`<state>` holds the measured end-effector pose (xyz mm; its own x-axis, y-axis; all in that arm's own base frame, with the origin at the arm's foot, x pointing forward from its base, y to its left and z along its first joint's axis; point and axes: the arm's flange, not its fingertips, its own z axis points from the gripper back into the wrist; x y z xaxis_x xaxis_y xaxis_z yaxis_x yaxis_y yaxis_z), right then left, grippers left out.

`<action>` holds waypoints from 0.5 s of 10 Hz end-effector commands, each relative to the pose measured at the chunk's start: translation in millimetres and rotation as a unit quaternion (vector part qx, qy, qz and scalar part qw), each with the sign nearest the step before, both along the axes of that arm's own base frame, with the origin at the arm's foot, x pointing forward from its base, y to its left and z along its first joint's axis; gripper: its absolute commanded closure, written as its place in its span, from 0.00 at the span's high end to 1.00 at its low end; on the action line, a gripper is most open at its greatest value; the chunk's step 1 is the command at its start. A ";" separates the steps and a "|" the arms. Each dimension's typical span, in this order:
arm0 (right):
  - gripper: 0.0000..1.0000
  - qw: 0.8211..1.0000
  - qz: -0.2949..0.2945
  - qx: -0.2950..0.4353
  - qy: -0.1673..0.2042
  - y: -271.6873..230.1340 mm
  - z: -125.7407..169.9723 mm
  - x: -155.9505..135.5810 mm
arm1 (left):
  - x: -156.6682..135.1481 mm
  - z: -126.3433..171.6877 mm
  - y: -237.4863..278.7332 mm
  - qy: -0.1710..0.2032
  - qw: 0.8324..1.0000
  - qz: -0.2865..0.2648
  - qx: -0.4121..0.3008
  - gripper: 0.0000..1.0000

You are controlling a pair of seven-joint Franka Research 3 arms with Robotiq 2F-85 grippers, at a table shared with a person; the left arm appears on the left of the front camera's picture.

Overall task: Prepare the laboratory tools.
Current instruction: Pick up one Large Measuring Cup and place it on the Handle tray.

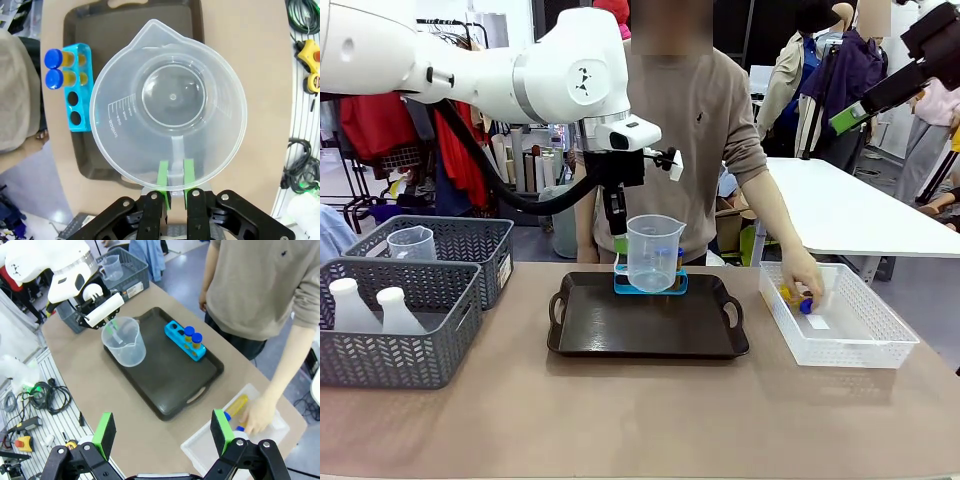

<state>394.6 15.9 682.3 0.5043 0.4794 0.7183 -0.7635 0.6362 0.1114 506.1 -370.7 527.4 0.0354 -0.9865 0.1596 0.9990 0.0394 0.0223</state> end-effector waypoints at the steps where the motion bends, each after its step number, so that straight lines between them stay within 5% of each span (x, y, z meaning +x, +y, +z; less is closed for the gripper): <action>1: 1.00 1.000 0.007 0.011 -0.005 0.8 1.4 0.7 | -1.6 -3.0 -2.9 0.015 1.000 -0.005 0.005 0.00; 5: 1.00 1.000 0.007 0.011 -0.005 0.8 1.4 0.7 | 15.4 -60.4 -58.6 -0.001 0.999 -0.033 -0.007 0.00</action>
